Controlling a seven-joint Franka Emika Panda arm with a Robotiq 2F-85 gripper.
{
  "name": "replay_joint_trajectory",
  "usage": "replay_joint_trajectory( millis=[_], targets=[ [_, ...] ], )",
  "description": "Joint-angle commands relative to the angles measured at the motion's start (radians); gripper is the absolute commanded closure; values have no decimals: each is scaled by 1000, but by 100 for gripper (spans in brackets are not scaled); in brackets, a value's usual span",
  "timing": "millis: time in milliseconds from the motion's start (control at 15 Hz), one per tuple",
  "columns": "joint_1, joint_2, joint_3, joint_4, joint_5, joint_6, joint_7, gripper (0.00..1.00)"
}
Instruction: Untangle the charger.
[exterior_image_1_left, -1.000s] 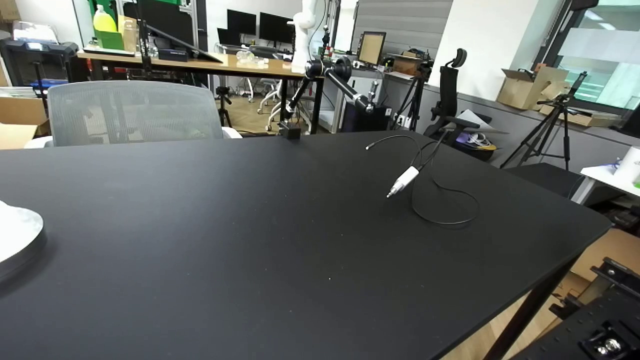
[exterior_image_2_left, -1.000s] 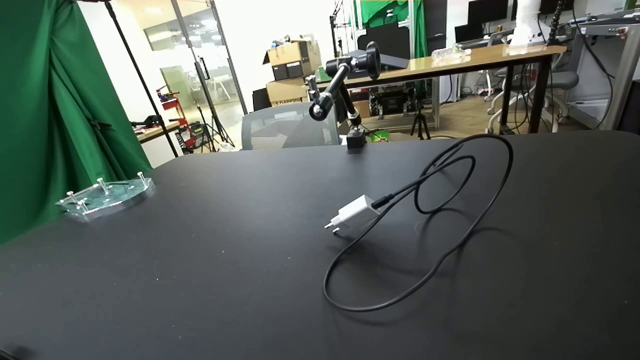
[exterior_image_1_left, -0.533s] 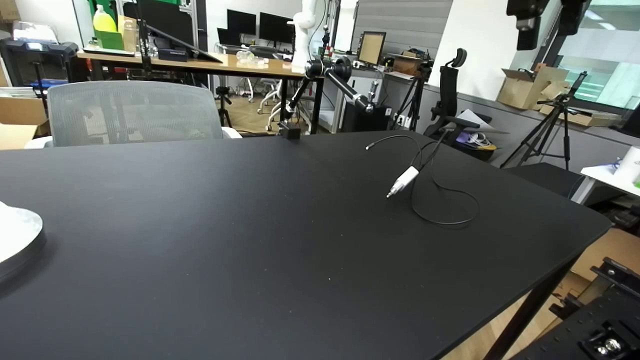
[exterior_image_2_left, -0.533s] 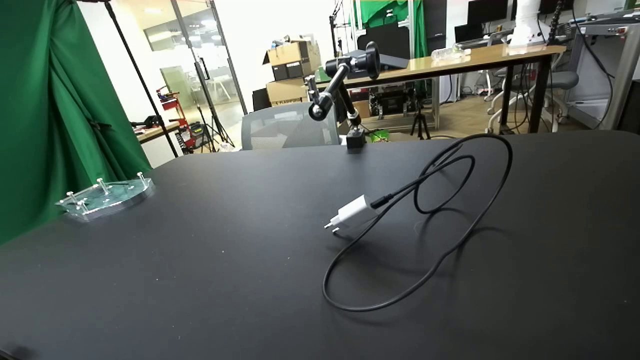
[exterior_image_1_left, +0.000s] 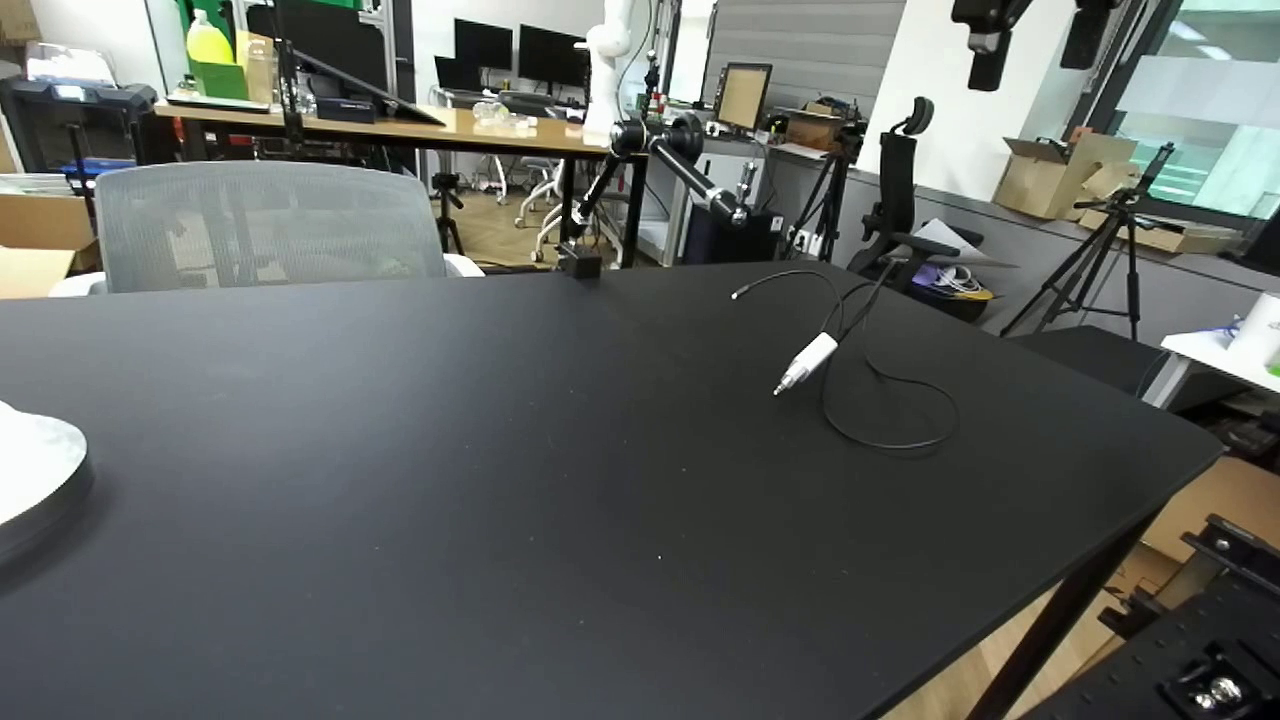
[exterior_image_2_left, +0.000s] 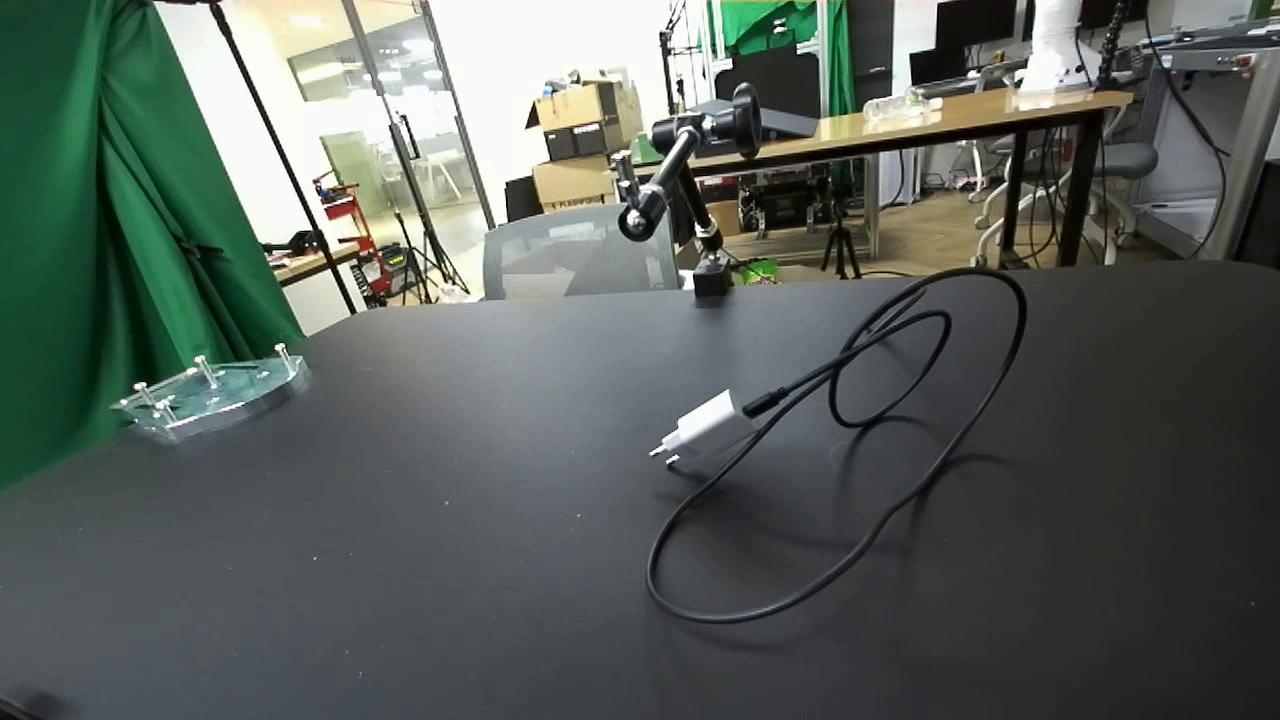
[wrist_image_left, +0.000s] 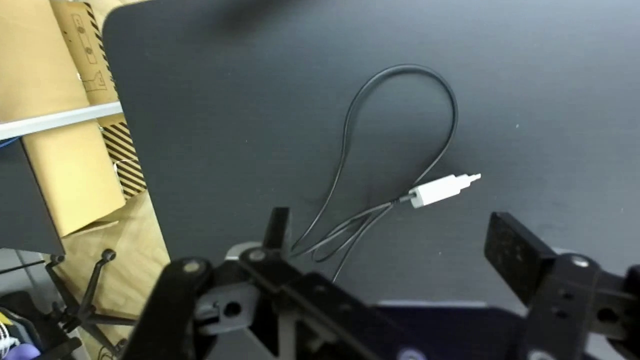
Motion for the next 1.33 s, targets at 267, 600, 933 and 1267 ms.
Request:
replay_joint_trajectory(
  millis=[267, 600, 933, 1267],
  targets=[
    [-77, 179, -28, 3, 24, 257, 142, 0],
    [-80, 258, -27, 16, 12, 305, 192, 0],
    [-83, 436, -32, 70, -31, 366, 246, 0],
    [-47, 516, -72, 77, -10, 367, 209, 0]
  ],
)
